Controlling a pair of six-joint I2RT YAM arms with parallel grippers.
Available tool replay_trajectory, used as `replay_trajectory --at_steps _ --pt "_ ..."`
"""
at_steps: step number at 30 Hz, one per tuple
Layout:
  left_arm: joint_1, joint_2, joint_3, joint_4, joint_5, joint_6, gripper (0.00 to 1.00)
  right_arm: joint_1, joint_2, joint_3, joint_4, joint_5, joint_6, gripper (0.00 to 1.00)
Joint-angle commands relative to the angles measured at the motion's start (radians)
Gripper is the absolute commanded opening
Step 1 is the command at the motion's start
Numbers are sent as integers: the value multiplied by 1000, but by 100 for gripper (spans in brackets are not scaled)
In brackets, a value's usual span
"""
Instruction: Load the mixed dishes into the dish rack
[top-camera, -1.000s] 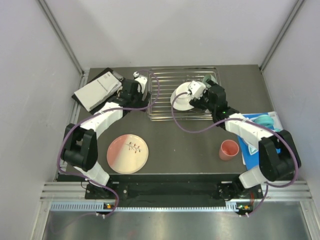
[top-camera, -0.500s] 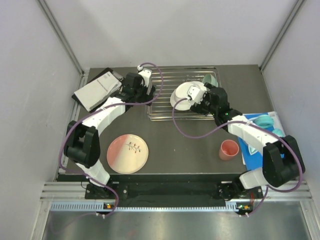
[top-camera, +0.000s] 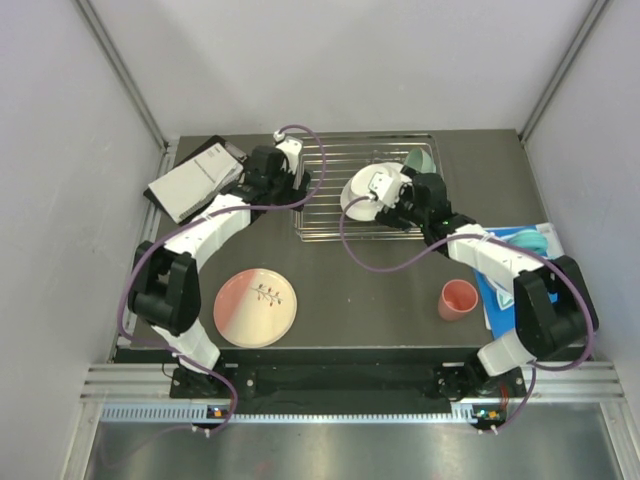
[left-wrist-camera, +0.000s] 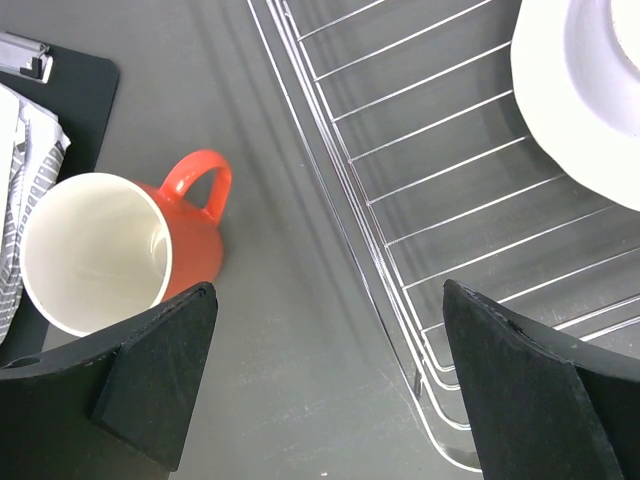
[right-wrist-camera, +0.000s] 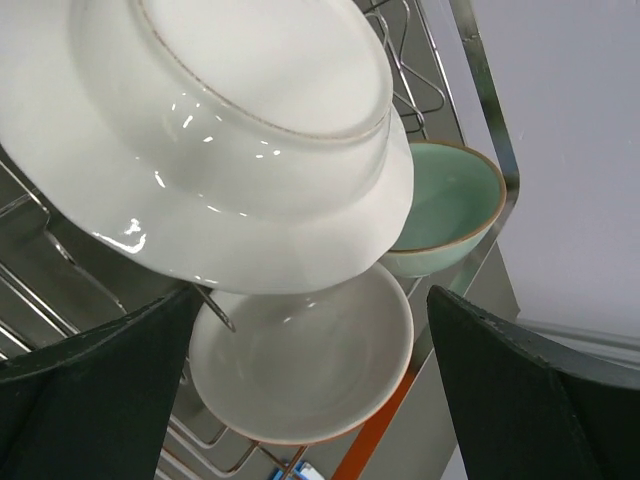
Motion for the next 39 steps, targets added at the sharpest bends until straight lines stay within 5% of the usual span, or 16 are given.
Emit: replay_trajectory --at_steps 1,23,31,39 --pt "-3 12 36 23 22 -24 99 12 44 34 48 12 6 97" --pt "-43 75 -83 83 27 -26 98 71 179 66 292 87 -25 71" --pt "-43 29 -182 98 121 30 56 79 237 169 293 84 -22 69" --pt "-43 32 -209 97 164 33 44 85 250 195 296 84 -26 61"
